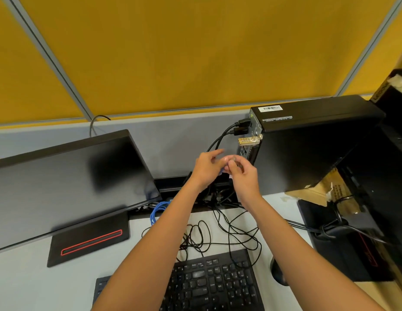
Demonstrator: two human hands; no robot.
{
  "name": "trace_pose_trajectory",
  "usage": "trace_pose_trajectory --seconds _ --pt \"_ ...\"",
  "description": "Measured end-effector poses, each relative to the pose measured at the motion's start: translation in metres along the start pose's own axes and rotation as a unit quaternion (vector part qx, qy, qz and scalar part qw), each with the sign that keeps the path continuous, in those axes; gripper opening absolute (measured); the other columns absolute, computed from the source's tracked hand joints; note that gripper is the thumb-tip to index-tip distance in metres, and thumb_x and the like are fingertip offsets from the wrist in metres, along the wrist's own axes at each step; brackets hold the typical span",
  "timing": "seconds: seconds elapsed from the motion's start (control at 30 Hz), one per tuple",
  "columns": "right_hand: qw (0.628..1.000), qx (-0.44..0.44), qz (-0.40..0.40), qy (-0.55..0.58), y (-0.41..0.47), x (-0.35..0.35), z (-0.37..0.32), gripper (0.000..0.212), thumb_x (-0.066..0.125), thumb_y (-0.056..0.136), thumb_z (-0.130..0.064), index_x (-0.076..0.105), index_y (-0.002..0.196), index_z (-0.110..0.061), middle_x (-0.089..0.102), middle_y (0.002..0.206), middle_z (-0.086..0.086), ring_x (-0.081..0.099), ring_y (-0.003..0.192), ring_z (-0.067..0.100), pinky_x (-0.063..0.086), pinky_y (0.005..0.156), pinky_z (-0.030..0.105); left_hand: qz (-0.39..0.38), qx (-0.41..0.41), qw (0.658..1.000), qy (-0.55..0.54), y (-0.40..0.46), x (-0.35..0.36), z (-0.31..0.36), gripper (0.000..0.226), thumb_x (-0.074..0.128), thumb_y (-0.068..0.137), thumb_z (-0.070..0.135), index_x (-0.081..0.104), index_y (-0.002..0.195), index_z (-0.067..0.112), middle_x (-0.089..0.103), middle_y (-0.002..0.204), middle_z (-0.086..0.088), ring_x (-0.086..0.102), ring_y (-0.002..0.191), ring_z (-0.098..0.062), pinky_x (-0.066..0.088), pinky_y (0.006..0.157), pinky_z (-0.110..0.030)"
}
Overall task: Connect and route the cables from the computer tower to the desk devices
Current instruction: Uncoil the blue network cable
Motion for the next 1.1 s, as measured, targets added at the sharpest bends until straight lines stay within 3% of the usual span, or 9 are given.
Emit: trace_pose_trajectory --seconds 0.2,0.3,0.37,0.47,0.53,0.6,0.8,0.93,1.1 --pt "0.998 0.006 0.062 -0.015 0.009 0.001 -0.003 0.018 0.058 0.094 -0.013 0.068 0.109 -0.013 0.073 0.090 0.002 0.069 0.088 0.011 0.056 0.086 0.029 -0.006 0.031 0.999 -0.043 0.013 -0.003 0.000 0.019 0.060 0.093 0.010 0.072 0.106 0.004 0.074 0.097 -0.008 0.069 0.091 -0.011 0.052 0.084 -0.020" --pt "0.986 0.029 0.075 -0.145 0.007 -0.002 -0.010 0.022 0.058 0.092 -0.015 0.068 0.111 -0.011 0.071 0.097 0.009 0.068 0.093 0.020 0.056 0.087 0.036 -0.012 0.026 0.999 -0.044 0.013 -0.004 -0.005 0.018 0.061 0.092 0.010 0.073 0.103 0.002 0.073 0.099 -0.008 0.068 0.096 -0.011 0.052 0.087 -0.020" --pt "0.953 0.063 -0.004 -0.296 0.007 -0.003 -0.028 0.018 0.055 0.092 -0.017 0.067 0.103 -0.008 0.069 0.091 0.013 0.068 0.082 0.023 0.058 0.079 0.039 -0.005 0.029 0.999 -0.022 0.012 -0.006 -0.006 0.018 0.062 0.091 0.012 0.073 0.103 0.004 0.073 0.100 -0.006 0.067 0.093 -0.010 0.051 0.085 -0.020" --pt "0.850 0.115 -0.211 -0.468 -0.005 0.000 -0.064 0.022 0.056 0.095 -0.025 0.067 0.093 -0.006 0.073 0.082 0.007 0.071 0.067 0.017 0.060 0.070 0.031 0.014 0.052 0.993 0.107 0.016 -0.007 -0.004 0.013 0.063 0.090 0.011 0.074 0.096 0.009 0.069 0.090 0.005 0.058 0.079 -0.004 0.046 0.074 -0.014" --pt "0.812 0.060 -0.300 -0.497 -0.013 0.005 -0.095 0.023 0.055 0.096 -0.026 0.069 0.087 -0.011 0.073 0.074 0.002 0.071 0.064 0.014 0.058 0.063 0.024 -0.017 0.072 0.983 0.169 0.016 0.000 0.001 0.027 0.058 0.087 0.004 0.067 0.064 0.016 0.061 0.064 0.009 0.049 0.060 -0.005 0.043 0.059 -0.022" --pt "0.808 -0.037 -0.322 -0.491 -0.015 0.011 -0.127 0.021 0.055 0.096 -0.025 0.068 0.082 -0.017 0.070 0.067 -0.001 0.067 0.059 0.007 0.053 0.055 0.019 -0.022 0.071 0.978 0.194 0.013 0.008 0.002 0.024 0.054 0.084 0.003 0.062 0.062 0.009 0.057 0.059 0.004 0.048 0.056 -0.012 0.046 0.058 -0.033" --pt "0.857 -0.293 -0.128 -0.404 0.042 0.008 -0.184 0.022 0.059 0.092 -0.027 0.070 0.079 -0.013 0.061 0.063 0.000 0.047 0.054 0.010 0.041 0.056 0.028 0.100 0.126 0.962 0.222 0.011 0.033 0.010 0.021 0.050 0.095 0.013 0.070 0.101 0.011 0.064 0.102 -0.013 0.061 0.087 -0.029 0.050 0.076 -0.038" --pt "0.852 -0.280 -0.032 -0.441 0.094 -0.015 -0.167 0.026 0.056 0.092 -0.031 0.067 0.079 -0.012 0.060 0.066 0.004 0.051 0.060 0.018 0.048 0.061 0.039 0.104 0.151 0.953 0.241 0.025 0.041 0.005 0.023 0.049 0.097 0.011 0.067 0.109 0.007 0.059 0.103 -0.011 0.060 0.089 -0.026 0.050 0.079 -0.039" --pt "0.856 -0.277 -0.016 -0.436 0.107 -0.018 -0.155 0.025 0.055 0.090 -0.032 0.064 0.074 -0.016 0.055 0.061 -0.002 0.048 0.057 0.016 0.041 0.056 0.034 0.120 0.201 0.949 0.212 0.038 0.046 -0.004 0.020 0.052 0.095 0.010 0.068 0.106 0.005 0.058 0.098 -0.008 0.057 0.082 -0.018 0.049 0.077 -0.030"
Point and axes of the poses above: each hand's wrist, its own y-axis towards the middle knuckle, its own x-axis out of the palm, z = x × y, the point moved 4 cm from there along y, towards the middle knuckle
